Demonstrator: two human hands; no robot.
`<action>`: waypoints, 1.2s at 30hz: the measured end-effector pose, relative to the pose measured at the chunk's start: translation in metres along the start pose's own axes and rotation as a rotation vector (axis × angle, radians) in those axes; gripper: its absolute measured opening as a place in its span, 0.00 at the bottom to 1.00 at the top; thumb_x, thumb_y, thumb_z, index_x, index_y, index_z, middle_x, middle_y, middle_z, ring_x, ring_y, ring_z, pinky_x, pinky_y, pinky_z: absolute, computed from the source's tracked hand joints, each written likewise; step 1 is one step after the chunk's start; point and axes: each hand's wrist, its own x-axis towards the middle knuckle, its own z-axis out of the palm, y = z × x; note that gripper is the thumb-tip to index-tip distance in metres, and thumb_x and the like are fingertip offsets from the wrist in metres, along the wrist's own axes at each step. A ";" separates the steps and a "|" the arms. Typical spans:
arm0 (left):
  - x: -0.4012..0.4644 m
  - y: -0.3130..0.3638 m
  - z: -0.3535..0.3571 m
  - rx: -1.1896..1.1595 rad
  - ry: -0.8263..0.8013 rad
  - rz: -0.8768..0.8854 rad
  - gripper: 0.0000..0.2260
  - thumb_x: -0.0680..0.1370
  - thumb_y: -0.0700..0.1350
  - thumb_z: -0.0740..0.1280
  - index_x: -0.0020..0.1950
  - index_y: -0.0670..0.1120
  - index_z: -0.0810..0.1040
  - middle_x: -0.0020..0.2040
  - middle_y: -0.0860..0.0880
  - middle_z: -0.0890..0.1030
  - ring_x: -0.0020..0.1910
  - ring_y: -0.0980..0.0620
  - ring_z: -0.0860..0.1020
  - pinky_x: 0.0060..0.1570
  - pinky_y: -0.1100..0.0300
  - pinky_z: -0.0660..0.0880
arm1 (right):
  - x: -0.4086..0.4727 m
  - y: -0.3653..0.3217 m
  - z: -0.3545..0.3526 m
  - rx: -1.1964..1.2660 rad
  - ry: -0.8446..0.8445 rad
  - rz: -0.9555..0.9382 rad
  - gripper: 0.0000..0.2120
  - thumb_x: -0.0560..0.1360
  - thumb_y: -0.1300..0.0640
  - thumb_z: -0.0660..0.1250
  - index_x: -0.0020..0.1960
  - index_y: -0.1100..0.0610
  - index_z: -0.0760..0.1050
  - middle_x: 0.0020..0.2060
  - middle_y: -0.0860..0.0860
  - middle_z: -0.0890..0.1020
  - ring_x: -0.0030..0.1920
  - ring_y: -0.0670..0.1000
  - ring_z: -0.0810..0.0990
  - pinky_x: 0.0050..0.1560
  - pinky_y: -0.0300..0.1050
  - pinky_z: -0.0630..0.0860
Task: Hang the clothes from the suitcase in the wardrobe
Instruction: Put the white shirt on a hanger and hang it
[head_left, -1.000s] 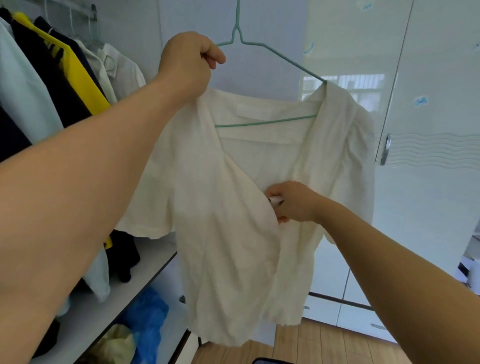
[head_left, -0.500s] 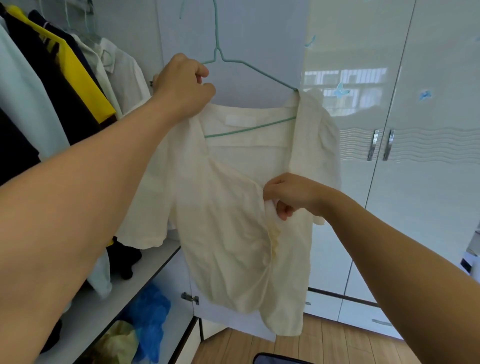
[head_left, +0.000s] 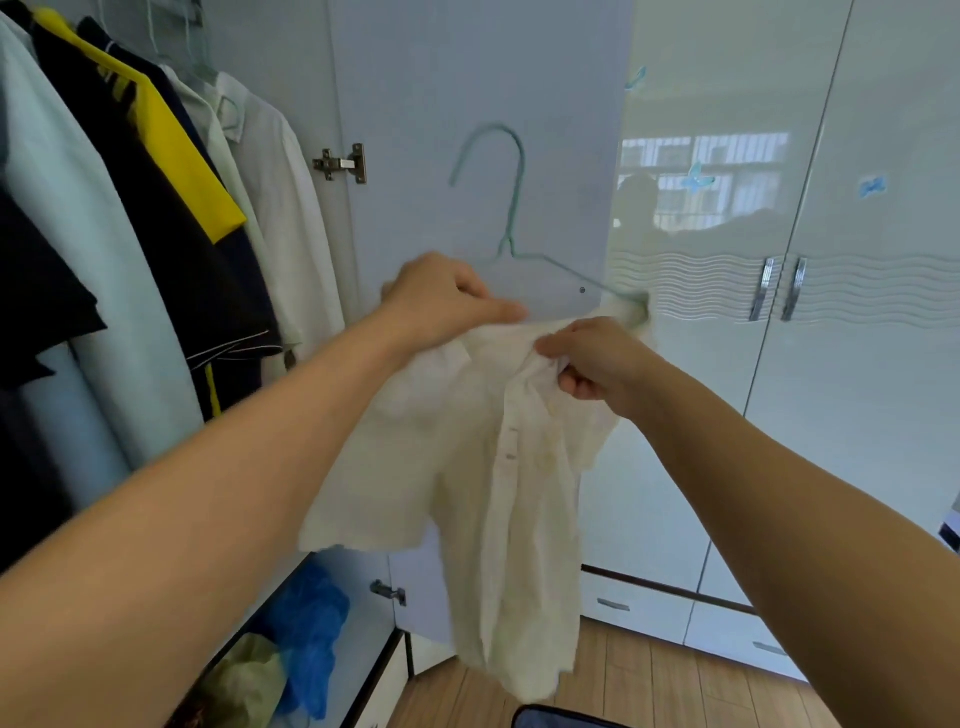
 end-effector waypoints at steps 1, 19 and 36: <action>-0.009 0.000 0.010 0.014 -0.058 -0.017 0.19 0.61 0.64 0.76 0.32 0.49 0.80 0.23 0.59 0.72 0.34 0.55 0.72 0.46 0.51 0.70 | 0.000 -0.002 0.000 0.033 0.025 0.013 0.05 0.76 0.62 0.65 0.42 0.62 0.74 0.25 0.55 0.73 0.25 0.50 0.68 0.26 0.39 0.63; -0.018 -0.015 0.045 -0.112 -0.284 -0.174 0.06 0.75 0.43 0.70 0.42 0.41 0.79 0.38 0.44 0.72 0.37 0.50 0.70 0.35 0.60 0.65 | -0.011 -0.005 -0.013 0.237 -0.177 0.031 0.12 0.77 0.67 0.64 0.57 0.55 0.70 0.40 0.56 0.80 0.29 0.49 0.80 0.34 0.40 0.74; -0.009 -0.024 0.034 -0.268 -0.115 -0.292 0.14 0.71 0.39 0.74 0.29 0.44 0.72 0.33 0.47 0.74 0.34 0.50 0.72 0.36 0.61 0.67 | -0.006 0.003 0.003 -0.035 0.156 -0.240 0.15 0.67 0.59 0.77 0.47 0.57 0.72 0.37 0.51 0.75 0.32 0.48 0.74 0.31 0.37 0.73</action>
